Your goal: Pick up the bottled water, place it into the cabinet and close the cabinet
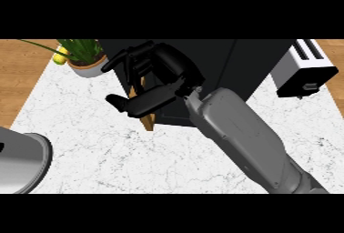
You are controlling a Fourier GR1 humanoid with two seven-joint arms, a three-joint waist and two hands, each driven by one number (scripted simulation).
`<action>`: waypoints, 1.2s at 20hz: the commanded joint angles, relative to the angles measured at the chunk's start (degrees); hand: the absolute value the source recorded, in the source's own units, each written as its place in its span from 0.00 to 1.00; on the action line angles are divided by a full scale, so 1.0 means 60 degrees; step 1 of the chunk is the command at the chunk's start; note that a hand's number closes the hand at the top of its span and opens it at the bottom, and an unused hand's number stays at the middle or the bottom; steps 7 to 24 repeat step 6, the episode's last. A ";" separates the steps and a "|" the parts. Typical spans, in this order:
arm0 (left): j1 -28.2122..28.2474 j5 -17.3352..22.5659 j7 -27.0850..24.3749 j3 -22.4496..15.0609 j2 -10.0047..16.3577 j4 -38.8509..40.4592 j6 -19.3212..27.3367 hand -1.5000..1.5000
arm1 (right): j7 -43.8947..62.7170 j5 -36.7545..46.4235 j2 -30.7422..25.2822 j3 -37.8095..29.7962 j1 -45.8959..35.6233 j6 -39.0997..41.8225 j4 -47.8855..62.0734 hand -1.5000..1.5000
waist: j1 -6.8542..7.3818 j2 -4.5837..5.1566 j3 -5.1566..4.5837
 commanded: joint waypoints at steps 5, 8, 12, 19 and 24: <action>-0.0403 0.0131 0.0325 0.0045 -0.0063 0.0055 0.0136 0.00 | -0.0670 0.0434 -0.1123 -0.1243 -0.0278 -0.0227 0.1059 0.00 | -0.0210 0.0271 0.0135; -0.0288 -0.0308 0.0304 -0.0431 -0.0335 -0.0495 0.0455 0.00 | -0.0564 0.0503 -0.1012 -0.1333 -0.0544 -0.0530 0.1223 0.00 | -0.0124 0.0261 0.0140; -0.0288 -0.0308 0.0304 -0.0431 -0.0335 -0.0495 0.0455 0.00 | -0.0564 0.0503 -0.1012 -0.1333 -0.0544 -0.0530 0.1223 0.00 | -0.0124 0.0261 0.0140; -0.0288 -0.0308 0.0304 -0.0431 -0.0335 -0.0495 0.0455 0.00 | -0.0564 0.0503 -0.1012 -0.1333 -0.0544 -0.0530 0.1223 0.00 | -0.0124 0.0261 0.0140; -0.0288 -0.0308 0.0304 -0.0431 -0.0335 -0.0495 0.0455 0.00 | -0.0564 0.0503 -0.1012 -0.1333 -0.0544 -0.0530 0.1223 0.00 | -0.0124 0.0261 0.0140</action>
